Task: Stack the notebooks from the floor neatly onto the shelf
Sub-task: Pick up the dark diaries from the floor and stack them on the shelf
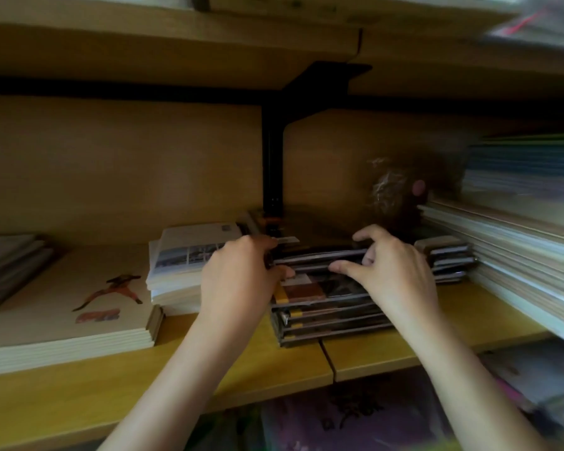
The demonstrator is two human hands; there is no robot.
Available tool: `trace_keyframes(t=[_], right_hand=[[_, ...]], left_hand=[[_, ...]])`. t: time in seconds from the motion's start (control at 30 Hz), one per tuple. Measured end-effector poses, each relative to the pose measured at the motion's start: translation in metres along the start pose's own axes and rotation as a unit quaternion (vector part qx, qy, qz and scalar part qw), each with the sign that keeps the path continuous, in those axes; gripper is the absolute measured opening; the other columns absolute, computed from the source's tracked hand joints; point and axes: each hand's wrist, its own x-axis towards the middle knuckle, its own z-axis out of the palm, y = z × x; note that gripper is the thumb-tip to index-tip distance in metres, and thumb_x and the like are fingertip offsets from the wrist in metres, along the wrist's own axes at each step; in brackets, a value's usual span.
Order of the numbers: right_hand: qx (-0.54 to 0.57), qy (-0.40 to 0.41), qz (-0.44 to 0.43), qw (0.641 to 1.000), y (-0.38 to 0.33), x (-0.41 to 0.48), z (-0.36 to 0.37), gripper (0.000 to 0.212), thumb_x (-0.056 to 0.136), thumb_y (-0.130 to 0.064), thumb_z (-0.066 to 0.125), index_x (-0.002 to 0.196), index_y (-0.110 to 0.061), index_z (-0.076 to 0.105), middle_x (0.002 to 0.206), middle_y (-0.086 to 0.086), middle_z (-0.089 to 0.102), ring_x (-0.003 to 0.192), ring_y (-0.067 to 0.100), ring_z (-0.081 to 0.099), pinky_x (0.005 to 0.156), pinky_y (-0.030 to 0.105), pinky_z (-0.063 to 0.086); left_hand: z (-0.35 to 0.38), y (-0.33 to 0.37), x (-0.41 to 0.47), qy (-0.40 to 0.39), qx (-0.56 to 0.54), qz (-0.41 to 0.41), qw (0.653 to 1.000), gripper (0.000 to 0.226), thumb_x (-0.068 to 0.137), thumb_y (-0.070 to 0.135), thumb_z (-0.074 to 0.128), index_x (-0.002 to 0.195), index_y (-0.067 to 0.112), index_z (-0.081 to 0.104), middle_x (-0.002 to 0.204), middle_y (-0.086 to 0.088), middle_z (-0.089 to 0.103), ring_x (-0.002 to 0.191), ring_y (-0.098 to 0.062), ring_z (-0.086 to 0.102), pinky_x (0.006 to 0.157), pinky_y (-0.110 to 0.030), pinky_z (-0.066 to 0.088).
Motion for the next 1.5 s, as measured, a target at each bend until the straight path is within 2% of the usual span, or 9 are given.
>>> trace_keyframes(t=[0.1,0.2,0.3,0.47,0.67,1.13,1.23,1.37,1.5], right_hand=[[0.066,-0.012,-0.011,0.998,0.006,-0.001,0.001,0.055,0.072,-0.053,0.071,0.118,-0.028,0.055,0.07,-0.008,0.055,0.067,0.005,0.055,0.054,0.018,0.037],[0.088,0.004,0.026,0.996,0.013,-0.006,-0.002,0.074,0.069,-0.053,0.072,0.133,-0.03,0.044,0.112,0.0,0.054,0.103,0.019,0.055,0.079,0.029,0.049],[0.072,-0.062,0.061,0.994,0.012,-0.006,-0.008,0.076,0.076,-0.053,0.067,0.142,-0.032,0.036,0.139,0.002,0.047,0.125,0.025,0.048,0.094,0.035,0.044],[0.054,-0.052,0.043,0.996,0.002,-0.004,-0.012,0.06,0.081,-0.04,0.069,0.135,-0.024,0.05,0.128,0.003,0.06,0.115,0.021,0.057,0.088,0.029,0.046],[0.083,-0.068,0.041,0.993,0.008,0.005,-0.014,0.051,0.076,-0.033,0.076,0.124,-0.022,0.061,0.121,-0.001,0.064,0.11,0.014,0.059,0.084,0.022,0.042],[0.126,-0.078,0.075,0.986,0.011,0.009,-0.008,0.05,0.074,-0.03,0.077,0.12,-0.021,0.061,0.118,0.0,0.065,0.107,0.015,0.06,0.079,0.023,0.041],[0.142,-0.097,0.076,0.982,0.015,0.006,-0.009,0.051,0.079,-0.036,0.072,0.126,-0.023,0.056,0.122,-0.001,0.063,0.112,0.016,0.058,0.082,0.024,0.041],[0.23,-0.037,0.14,0.962,0.031,-0.009,-0.017,0.044,0.095,-0.043,0.046,0.13,-0.018,0.053,0.125,0.0,0.059,0.113,0.015,0.054,0.084,0.026,0.038],[0.363,-0.08,0.244,0.896,0.056,-0.021,-0.017,0.045,0.097,-0.045,0.041,0.132,-0.019,0.053,0.133,-0.004,0.053,0.123,0.015,0.048,0.101,0.031,0.035]], left_hand=[[0.0,-0.003,-0.001,0.0,-0.028,-0.004,1.0,0.058,0.077,0.049,0.068,0.13,0.031,0.054,0.119,0.002,0.066,0.104,-0.02,0.063,0.081,-0.033,0.055],[0.0,-0.007,-0.006,-0.011,-0.059,0.0,0.998,0.059,0.08,0.054,0.061,0.133,0.028,0.051,0.11,0.0,0.07,0.095,-0.016,0.066,0.074,-0.028,0.054],[0.0,-0.01,-0.005,-0.009,-0.103,-0.02,0.994,0.057,0.08,0.051,0.063,0.128,0.022,0.056,0.108,0.002,0.071,0.097,-0.015,0.066,0.077,-0.031,0.055],[0.003,-0.015,-0.004,0.006,-0.133,-0.045,0.99,0.051,0.077,0.049,0.069,0.117,0.018,0.062,0.102,0.003,0.072,0.095,-0.014,0.066,0.077,-0.035,0.056],[0.007,-0.014,-0.013,0.025,-0.149,-0.034,0.988,0.061,0.074,0.043,0.075,0.125,0.013,0.057,0.11,0.0,0.068,0.098,-0.014,0.064,0.076,-0.023,0.051],[0.002,-0.015,-0.007,0.024,-0.147,-0.062,0.987,0.048,0.069,0.04,0.079,0.108,0.015,0.067,0.095,0.001,0.073,0.086,-0.013,0.066,0.069,-0.03,0.054],[-0.001,-0.016,-0.011,-0.007,-0.18,-0.068,0.981,0.053,0.071,0.044,0.076,0.113,0.016,0.061,0.104,0.001,0.069,0.093,-0.014,0.064,0.069,-0.028,0.05],[-0.004,-0.005,-0.045,-0.065,-0.312,-0.089,0.944,0.061,0.087,0.05,0.053,0.138,0.022,0.033,0.131,0.008,0.046,0.115,-0.009,0.046,0.085,-0.021,0.035],[0.007,0.006,-0.074,-0.152,-0.399,-0.078,0.901,0.044,0.093,0.037,0.049,0.132,0.04,0.029,0.124,0.031,0.042,0.118,0.009,0.039,0.087,0.003,0.028]])
